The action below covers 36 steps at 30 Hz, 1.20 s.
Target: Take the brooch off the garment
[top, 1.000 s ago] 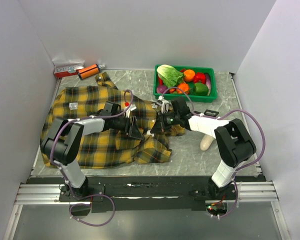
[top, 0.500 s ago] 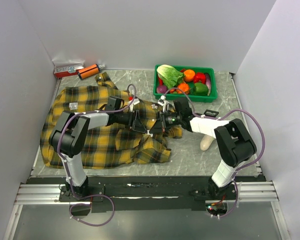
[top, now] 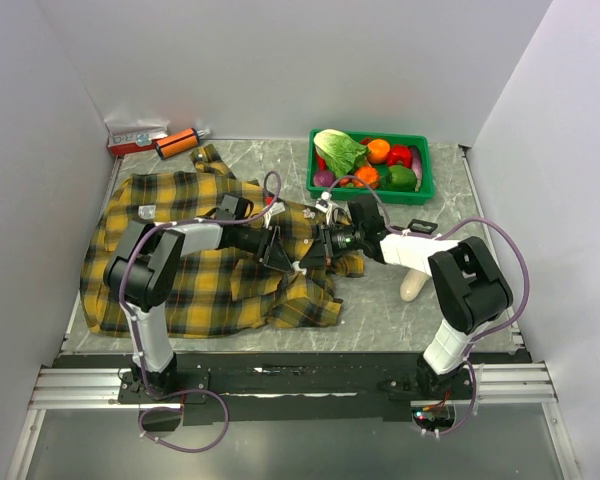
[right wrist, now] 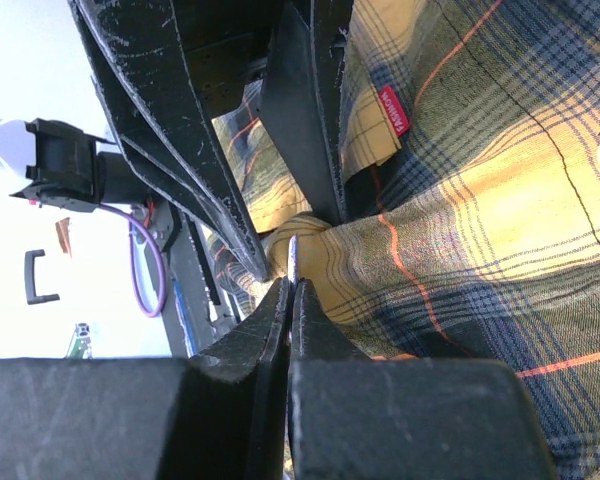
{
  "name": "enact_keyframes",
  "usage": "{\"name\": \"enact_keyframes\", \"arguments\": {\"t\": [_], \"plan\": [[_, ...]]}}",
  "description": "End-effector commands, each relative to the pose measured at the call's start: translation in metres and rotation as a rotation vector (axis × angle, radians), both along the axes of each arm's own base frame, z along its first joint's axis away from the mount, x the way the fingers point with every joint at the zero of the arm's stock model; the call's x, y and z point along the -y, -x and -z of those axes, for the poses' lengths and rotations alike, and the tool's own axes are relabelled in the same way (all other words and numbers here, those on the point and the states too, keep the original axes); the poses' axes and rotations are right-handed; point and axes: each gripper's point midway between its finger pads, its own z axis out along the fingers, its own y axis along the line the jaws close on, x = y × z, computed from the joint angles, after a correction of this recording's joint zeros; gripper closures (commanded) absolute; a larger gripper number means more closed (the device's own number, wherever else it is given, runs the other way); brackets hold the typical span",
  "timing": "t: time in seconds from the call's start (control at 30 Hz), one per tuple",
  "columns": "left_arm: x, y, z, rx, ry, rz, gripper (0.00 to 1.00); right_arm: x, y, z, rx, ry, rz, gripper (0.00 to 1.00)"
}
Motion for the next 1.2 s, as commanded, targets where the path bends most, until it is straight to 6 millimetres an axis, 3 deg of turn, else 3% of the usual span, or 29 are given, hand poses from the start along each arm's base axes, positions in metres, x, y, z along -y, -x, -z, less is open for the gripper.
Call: {"name": "enact_keyframes", "arguments": {"t": [0.0, 0.23, 0.6, 0.83, 0.9, 1.17], "plan": [[0.008, 0.002, -0.008, 0.019, 0.060, 0.071, 0.53, -0.002, -0.004, -0.005, 0.028, -0.023, -0.031, 1.00], [0.017, 0.006, -0.005, -0.007, 0.076, 0.113, 0.53, -0.003, -0.007, -0.006, 0.044, -0.020, -0.035, 1.00], [0.023, 0.003, 0.004, -0.008, 0.056, 0.134, 0.61, -0.004, -0.006, -0.005, 0.027, -0.035, -0.034, 1.00], [0.025, -0.017, 0.025, -0.019, -0.050, -0.008, 0.71, -0.007, -0.003, -0.006, -0.006, -0.049, -0.035, 1.00], [0.028, -0.023, 0.023, 0.001, -0.038, -0.038, 0.72, -0.007, -0.003, -0.006, -0.015, -0.053, -0.028, 1.00], [0.045, -0.018, 0.031, -0.004, -0.088, -0.096, 0.75, -0.019, 0.005, -0.011, -0.100, -0.085, -0.029, 1.00]]}}
